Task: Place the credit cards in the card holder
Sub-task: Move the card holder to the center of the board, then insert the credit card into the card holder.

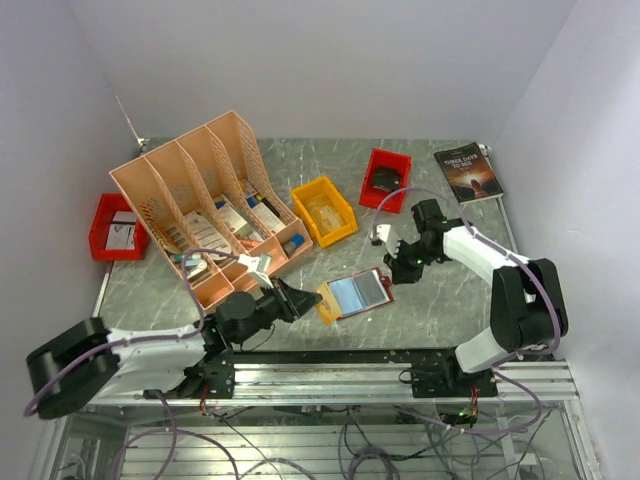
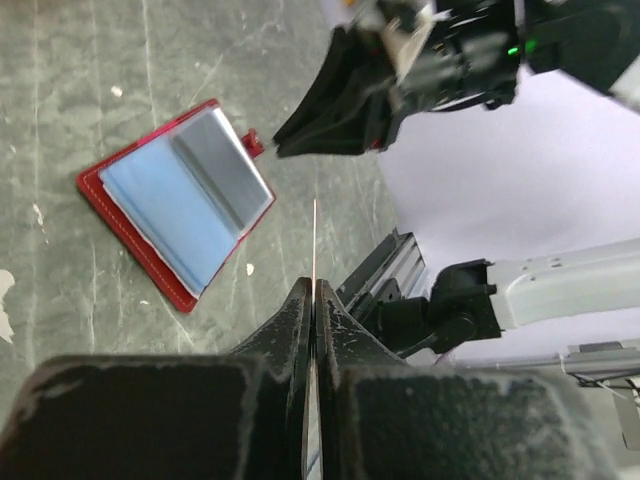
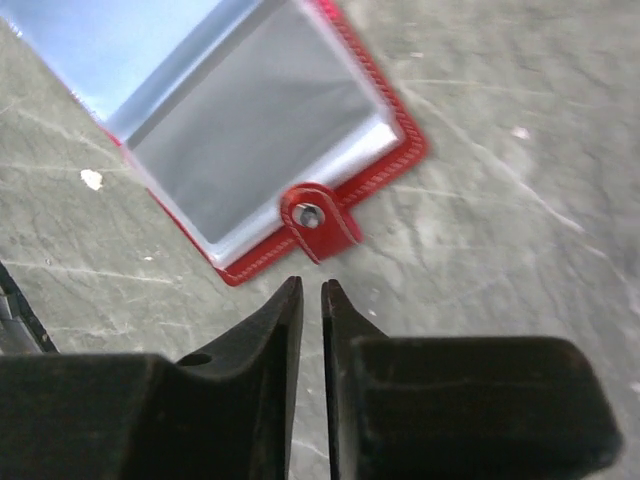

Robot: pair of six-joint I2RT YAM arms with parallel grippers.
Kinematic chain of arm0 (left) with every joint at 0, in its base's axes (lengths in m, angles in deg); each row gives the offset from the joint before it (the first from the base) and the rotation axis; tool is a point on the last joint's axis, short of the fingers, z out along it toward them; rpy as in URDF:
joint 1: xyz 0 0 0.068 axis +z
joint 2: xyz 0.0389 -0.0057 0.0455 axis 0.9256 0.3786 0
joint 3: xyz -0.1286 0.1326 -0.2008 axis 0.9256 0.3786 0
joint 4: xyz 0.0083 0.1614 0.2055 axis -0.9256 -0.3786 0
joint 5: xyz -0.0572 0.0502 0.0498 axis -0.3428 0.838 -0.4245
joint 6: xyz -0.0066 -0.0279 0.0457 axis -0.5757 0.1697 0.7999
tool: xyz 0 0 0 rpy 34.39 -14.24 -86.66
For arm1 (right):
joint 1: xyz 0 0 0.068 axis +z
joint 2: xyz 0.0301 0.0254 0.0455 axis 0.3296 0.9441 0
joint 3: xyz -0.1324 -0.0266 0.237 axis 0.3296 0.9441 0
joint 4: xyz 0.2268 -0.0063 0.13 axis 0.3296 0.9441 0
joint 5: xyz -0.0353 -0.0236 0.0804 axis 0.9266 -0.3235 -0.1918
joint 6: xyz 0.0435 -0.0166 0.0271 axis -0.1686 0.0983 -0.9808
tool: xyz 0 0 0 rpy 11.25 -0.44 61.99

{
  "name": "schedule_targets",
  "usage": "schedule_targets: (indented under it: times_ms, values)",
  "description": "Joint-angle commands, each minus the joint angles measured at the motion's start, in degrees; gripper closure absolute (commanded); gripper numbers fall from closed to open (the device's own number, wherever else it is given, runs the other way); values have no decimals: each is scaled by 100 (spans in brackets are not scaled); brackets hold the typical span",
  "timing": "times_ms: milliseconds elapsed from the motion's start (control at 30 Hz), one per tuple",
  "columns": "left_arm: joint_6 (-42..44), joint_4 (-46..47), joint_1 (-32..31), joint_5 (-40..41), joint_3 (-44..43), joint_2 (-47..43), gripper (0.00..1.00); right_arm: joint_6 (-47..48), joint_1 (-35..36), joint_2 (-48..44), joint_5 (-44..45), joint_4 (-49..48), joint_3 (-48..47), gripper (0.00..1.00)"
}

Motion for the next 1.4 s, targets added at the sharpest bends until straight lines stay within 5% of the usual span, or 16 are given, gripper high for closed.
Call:
schedule_targets:
  times_ms: [0, 167, 367, 567, 767, 1367]
  values:
    - [-329, 1571, -397, 1085, 16, 1080, 93, -281, -624, -165, -431, 48, -501, 82]
    - [-710, 2390, -672, 1743, -373, 2401, 93, -900, -723, 11, -1835, 166, -794, 55]
    - [-1146, 2957, -895, 2184, -930, 3790, 93, -1403, -757, 312, -1994, 56, -704, 40]
    - [-1428, 2720, -930, 2474, -1270, 4376, 93, -1638, -756, 247, -1148, -320, -348, 37]
    - [-1481, 1801, -919, 2622, -1501, 4173, 93, -1599, -699, 461, -1037, -224, -400, 35]
    - [-1832, 1688, -615, 2048, -1685, 4596, 93, -1567, -537, 871, -886, -110, -480, 40]
